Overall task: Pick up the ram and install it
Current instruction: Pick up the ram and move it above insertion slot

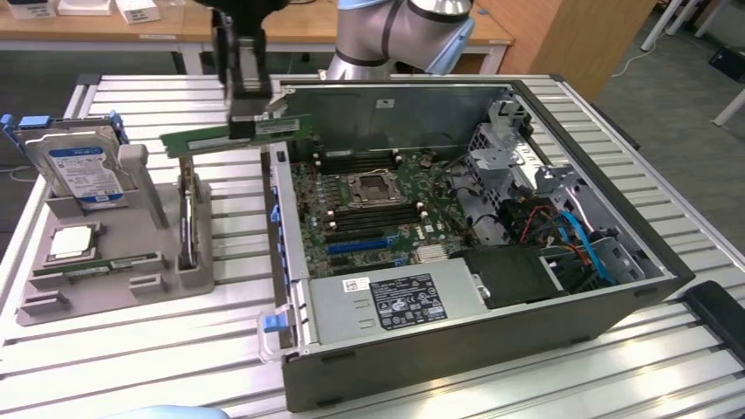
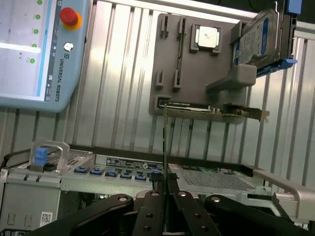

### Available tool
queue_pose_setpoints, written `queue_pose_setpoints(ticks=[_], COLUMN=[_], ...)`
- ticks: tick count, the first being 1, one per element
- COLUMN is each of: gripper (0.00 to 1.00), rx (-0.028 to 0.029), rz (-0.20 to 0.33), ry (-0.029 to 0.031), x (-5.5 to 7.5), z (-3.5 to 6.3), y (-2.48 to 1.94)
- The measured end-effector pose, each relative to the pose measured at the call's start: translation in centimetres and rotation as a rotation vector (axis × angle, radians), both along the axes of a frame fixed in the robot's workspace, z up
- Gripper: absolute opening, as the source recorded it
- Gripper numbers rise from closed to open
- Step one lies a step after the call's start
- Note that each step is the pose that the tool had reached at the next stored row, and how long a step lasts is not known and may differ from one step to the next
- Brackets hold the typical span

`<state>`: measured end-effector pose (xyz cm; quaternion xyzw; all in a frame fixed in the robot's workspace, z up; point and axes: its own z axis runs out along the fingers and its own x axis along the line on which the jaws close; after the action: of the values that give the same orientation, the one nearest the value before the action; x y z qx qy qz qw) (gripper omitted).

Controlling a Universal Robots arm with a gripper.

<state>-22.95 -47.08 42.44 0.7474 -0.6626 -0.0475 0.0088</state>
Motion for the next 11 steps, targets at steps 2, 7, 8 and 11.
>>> queue_pose_setpoints(ticks=[2, 7, 8, 11], gripper=[0.13, 0.13, 0.13, 0.13], rx=[0.0020, 0.0063, 0.0072, 0.0097], rz=[0.000, 0.000, 0.000, 0.000], ry=[0.0000, 0.0000, -0.0001, -0.0001], x=[0.8, 2.7, 3.2, 4.4], z=[0.03, 0.09, 0.11, 0.16], y=[0.00, 0.00, 0.00, 0.00])
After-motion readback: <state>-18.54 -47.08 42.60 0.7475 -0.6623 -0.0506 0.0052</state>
